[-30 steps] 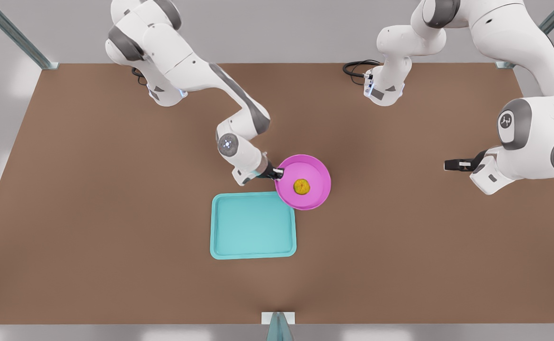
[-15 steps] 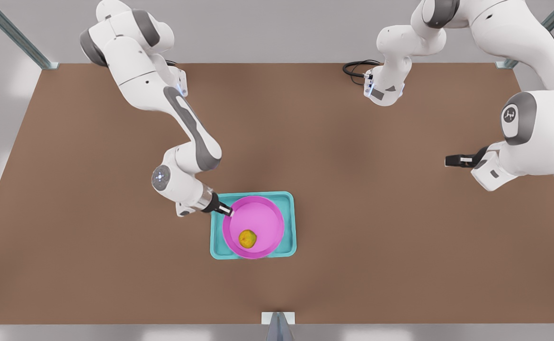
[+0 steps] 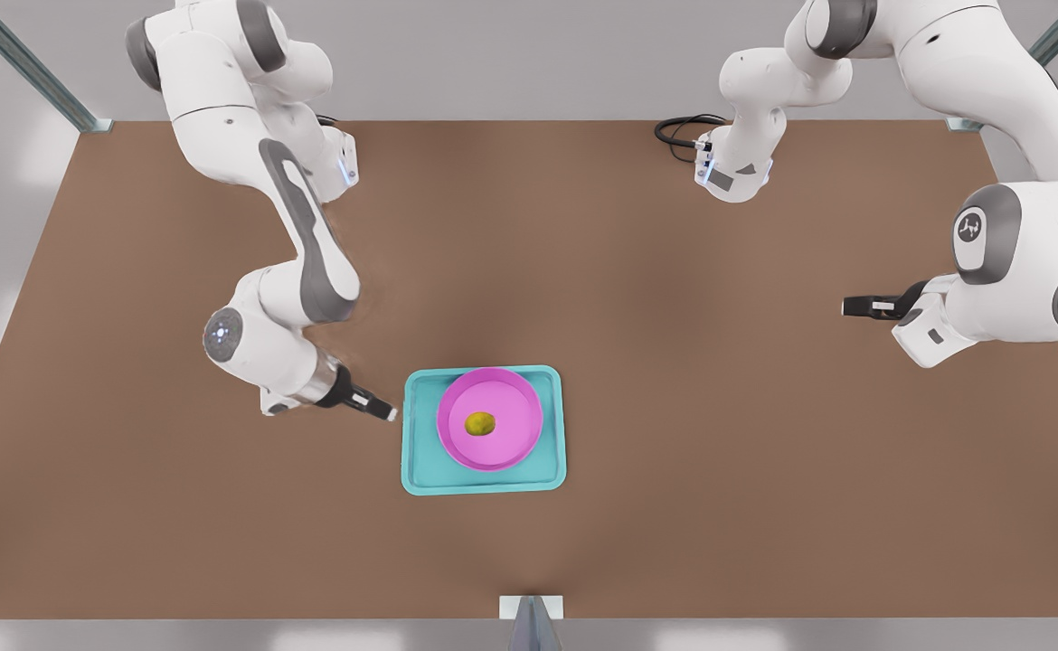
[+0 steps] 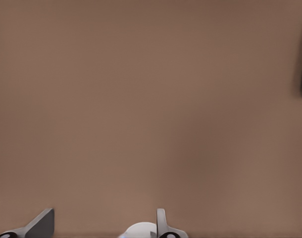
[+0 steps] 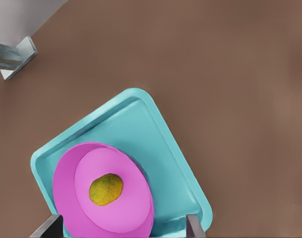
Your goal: Place the orange on the plate with the left arm and the plate on the tray with the right arm
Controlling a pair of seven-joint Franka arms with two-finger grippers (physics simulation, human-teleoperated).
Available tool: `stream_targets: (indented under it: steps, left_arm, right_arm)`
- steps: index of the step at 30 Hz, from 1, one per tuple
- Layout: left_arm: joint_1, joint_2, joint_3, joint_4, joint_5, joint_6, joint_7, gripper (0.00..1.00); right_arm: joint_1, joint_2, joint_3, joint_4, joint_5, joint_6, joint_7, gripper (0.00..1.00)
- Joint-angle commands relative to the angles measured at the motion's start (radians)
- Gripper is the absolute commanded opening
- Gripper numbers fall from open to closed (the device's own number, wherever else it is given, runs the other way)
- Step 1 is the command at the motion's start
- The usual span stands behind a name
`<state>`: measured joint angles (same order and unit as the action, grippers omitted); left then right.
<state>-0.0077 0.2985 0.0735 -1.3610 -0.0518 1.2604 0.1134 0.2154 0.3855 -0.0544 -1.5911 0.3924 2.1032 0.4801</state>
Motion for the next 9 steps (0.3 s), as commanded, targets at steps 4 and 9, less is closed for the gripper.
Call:
stream_targets:
  steps: [4,9]
  left_arm:
    - [-0.002,-0.002,0.000,0.010,0.003,-0.012,0.005,1.00]
    - [-0.003,-0.001,-0.003,0.013,0.003,-0.009,-0.009,1.00]
  right_arm:
    - [-0.085,-0.323,-0.090,0.143,-0.443,-0.844,-0.423,1.00]
    - [-0.096,-0.338,-0.067,0.129,-0.452,-0.832,-0.436,1.00]
